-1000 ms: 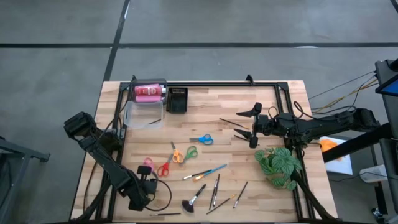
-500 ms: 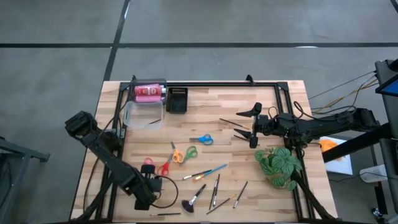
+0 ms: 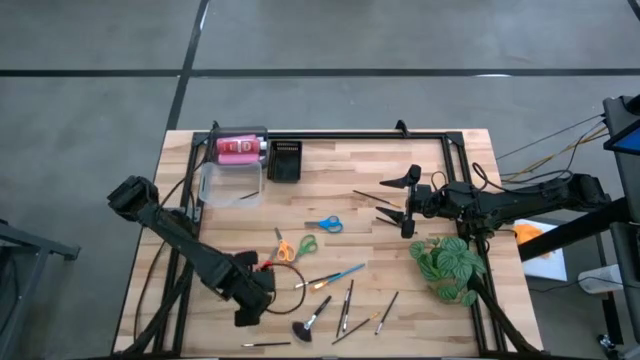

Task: Pick & Place Paint Supplies
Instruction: Put the blue paint brush into the transparent bin

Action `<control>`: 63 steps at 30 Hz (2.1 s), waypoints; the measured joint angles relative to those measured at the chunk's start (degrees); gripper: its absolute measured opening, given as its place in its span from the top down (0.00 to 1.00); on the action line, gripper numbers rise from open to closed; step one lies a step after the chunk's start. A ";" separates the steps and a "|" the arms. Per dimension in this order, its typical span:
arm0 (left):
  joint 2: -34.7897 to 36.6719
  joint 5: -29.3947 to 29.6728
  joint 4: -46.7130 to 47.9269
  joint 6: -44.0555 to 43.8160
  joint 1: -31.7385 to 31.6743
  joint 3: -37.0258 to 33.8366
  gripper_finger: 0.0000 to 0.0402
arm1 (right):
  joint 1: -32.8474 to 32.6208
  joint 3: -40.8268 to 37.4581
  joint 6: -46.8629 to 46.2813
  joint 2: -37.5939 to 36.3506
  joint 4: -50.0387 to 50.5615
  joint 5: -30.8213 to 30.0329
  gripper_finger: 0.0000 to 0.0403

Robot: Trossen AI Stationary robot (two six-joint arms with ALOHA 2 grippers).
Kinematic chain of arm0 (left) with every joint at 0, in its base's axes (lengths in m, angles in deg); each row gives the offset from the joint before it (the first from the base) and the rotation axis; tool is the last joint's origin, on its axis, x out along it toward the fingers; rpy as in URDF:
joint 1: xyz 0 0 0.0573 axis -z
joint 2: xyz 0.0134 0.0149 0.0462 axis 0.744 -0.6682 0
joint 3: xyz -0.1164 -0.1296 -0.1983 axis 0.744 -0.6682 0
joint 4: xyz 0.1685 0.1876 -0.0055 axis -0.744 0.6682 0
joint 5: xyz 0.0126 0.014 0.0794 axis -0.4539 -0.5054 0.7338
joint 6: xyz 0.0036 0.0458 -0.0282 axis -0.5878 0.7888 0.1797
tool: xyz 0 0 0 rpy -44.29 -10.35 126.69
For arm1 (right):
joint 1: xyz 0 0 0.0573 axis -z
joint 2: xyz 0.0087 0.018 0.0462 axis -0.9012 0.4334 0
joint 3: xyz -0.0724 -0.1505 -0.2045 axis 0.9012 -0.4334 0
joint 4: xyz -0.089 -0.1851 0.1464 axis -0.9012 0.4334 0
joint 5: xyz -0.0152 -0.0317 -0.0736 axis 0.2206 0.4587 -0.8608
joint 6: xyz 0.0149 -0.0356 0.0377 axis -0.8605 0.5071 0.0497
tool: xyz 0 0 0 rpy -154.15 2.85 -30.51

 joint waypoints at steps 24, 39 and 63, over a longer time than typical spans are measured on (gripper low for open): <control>5.82 4.97 15.38 11.60 -22.34 7.80 1.00 | -0.01 0.00 0.00 0.04 -0.02 -0.01 0.18; 14.40 13.01 29.32 16.08 -33.52 7.76 1.00 | -0.01 0.00 -0.01 0.02 -0.02 -0.02 0.18; 13.88 25.39 15.15 40.08 -48.78 -9.61 1.00 | -0.02 0.00 -0.01 -0.02 -0.02 -0.02 0.18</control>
